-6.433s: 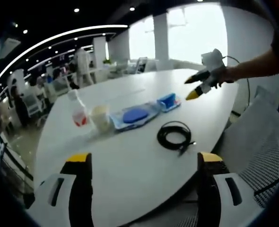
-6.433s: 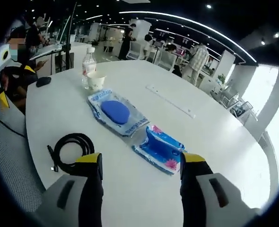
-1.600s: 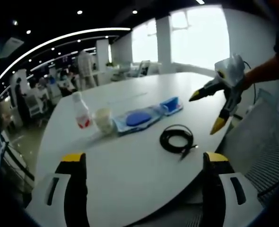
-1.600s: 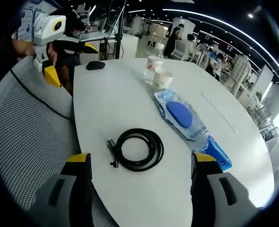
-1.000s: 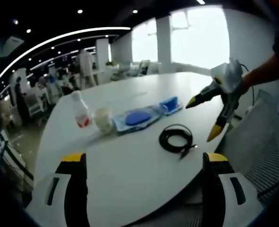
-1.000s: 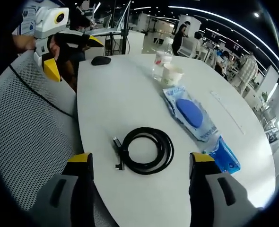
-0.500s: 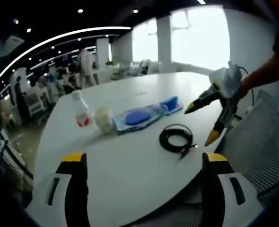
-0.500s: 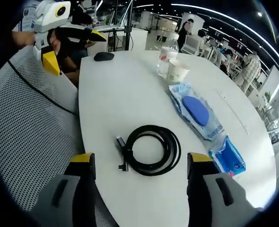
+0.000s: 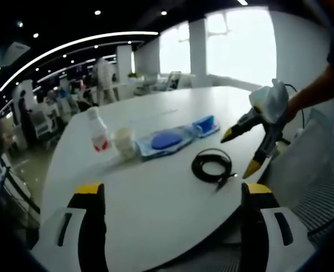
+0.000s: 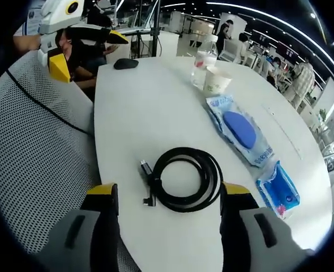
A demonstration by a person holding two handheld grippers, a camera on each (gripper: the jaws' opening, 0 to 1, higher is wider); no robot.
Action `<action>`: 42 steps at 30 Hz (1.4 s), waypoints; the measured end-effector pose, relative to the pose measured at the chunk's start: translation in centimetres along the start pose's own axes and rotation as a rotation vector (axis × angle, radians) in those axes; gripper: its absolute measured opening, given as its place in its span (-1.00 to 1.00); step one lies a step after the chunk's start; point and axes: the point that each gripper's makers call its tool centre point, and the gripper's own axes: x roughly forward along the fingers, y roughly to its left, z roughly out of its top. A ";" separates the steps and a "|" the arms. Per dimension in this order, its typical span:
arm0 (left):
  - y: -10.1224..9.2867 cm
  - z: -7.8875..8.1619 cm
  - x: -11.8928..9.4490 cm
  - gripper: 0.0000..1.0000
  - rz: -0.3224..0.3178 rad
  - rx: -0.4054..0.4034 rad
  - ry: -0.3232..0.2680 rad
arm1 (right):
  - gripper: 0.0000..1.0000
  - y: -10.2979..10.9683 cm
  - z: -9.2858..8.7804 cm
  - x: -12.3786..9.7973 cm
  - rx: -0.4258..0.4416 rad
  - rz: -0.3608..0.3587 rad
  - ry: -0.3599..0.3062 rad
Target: Arrange the tabletop items into an orderly group along one side of the table until the central work area is clear of visible clutter.
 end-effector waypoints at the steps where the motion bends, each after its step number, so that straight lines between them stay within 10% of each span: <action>1: 0.0 0.0 0.0 0.93 0.001 0.001 0.001 | 0.44 0.0 0.0 0.1 0.000 0.001 0.000; 42: 0.2 -0.2 -0.1 0.85 0.006 -0.009 0.008 | -0.11 0.6 -0.9 3.6 0.024 0.063 0.077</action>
